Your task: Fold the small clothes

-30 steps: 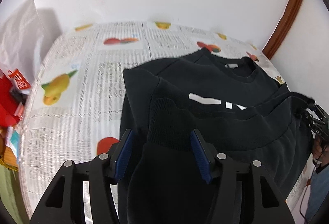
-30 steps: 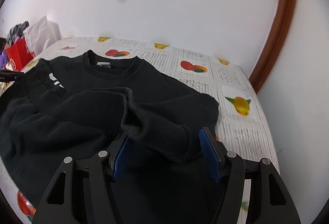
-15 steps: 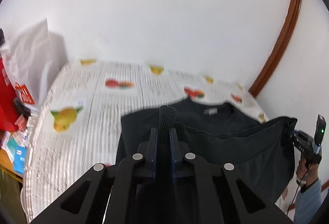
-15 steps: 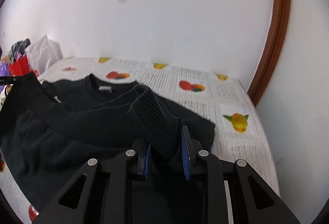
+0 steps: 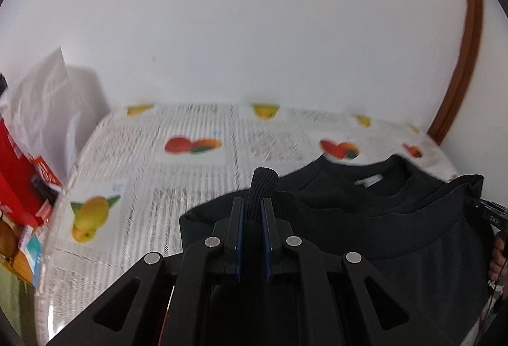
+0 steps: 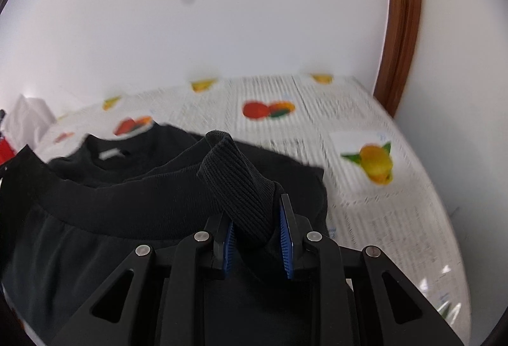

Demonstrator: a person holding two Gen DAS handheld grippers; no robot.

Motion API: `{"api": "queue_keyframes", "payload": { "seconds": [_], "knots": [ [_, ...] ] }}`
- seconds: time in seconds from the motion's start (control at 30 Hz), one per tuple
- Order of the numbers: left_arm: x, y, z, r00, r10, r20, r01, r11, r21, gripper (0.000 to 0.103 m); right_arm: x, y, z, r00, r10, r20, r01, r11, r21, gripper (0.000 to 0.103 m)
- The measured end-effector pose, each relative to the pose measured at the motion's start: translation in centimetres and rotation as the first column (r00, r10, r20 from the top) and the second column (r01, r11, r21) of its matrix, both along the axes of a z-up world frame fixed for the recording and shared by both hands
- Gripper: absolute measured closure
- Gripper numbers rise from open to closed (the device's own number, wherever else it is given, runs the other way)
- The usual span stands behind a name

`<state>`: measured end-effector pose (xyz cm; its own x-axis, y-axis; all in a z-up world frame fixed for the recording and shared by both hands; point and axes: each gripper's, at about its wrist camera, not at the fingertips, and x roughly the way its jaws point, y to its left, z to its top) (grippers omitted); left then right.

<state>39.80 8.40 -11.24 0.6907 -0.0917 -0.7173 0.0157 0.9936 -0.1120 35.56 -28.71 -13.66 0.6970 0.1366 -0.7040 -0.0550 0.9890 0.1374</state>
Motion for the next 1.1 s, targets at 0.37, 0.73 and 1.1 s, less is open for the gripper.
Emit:
{"api": "queue_keyframes", "payload": {
  "seconds": [0.37,0.73,1.1],
  "knots": [
    [1.1,1.8,-4.0,0.993,0.021,-0.119,-0.03,0.997,-0.075,0.087,3.2,0.3,-2.0,0.995,-0.037,-0.094,0.031,0.997,-0.066,0.065],
    [-1.1,1.5,-3.2,0.986,-0.024,-0.167,0.017,0.999,-0.046,0.071,0.8,-1.6,0.0,0.992,-0.094,-0.085,0.084,0.989,-0.118,0.058],
    [-8.4,2.7,-2.5,0.984,-0.035,-0.172,0.034,0.999,-0.008,0.057,-8.7,-4.0,-1.5,0.985,-0.153,-0.082,0.136,0.973,-0.187,0.059]
  ]
}}
